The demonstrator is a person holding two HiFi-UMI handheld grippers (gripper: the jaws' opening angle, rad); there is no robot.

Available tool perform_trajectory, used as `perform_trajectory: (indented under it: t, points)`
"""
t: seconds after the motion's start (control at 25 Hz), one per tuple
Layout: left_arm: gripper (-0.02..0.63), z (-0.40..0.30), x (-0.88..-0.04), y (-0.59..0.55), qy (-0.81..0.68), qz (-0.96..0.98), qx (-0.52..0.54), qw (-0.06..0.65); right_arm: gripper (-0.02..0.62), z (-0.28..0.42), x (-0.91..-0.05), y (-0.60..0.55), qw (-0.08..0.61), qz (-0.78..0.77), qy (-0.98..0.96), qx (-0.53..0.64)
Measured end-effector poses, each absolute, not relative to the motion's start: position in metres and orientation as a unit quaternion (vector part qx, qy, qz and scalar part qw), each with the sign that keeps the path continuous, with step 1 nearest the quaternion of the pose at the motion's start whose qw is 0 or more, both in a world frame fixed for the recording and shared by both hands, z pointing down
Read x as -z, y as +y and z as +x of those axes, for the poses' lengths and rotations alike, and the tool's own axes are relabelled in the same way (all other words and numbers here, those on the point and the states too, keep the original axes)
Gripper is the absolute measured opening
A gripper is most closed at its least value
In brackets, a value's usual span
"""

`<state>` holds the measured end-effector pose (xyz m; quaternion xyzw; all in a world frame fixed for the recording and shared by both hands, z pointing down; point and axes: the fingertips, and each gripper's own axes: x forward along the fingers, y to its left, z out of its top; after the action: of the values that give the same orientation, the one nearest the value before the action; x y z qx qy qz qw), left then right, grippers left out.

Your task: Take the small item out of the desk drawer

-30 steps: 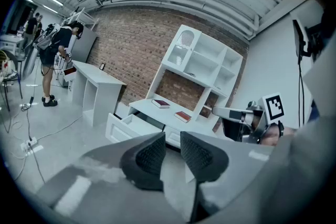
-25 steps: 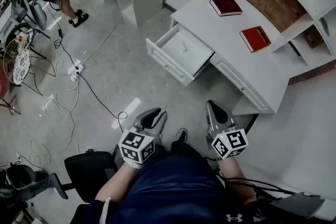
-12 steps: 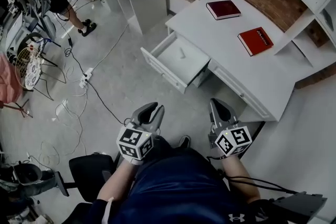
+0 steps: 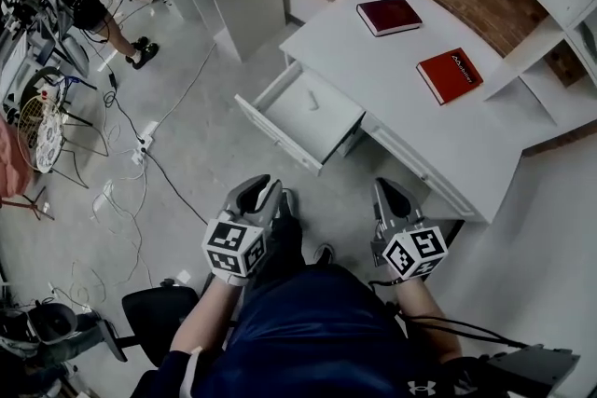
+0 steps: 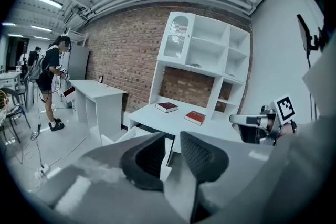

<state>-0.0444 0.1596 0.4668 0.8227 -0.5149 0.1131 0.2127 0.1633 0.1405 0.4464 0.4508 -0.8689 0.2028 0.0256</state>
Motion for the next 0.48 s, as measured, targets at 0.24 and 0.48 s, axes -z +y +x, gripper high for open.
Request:
perform_trajectory:
  t: [0.24,0.48]
  points:
    - [0.098,-0.059,-0.485,0.079,-0.487,0.837,-0.119,0.218,0.003,0.159,-0.450,0.087,0.044,0.487,-0.849,-0.201]
    - [0.098,-0.069,-0.508,-0.008,-0.436,0.862,-0.153,0.207,0.003,0.147,-0.442,0.033,0.058,0.532,-0.820,-0.206]
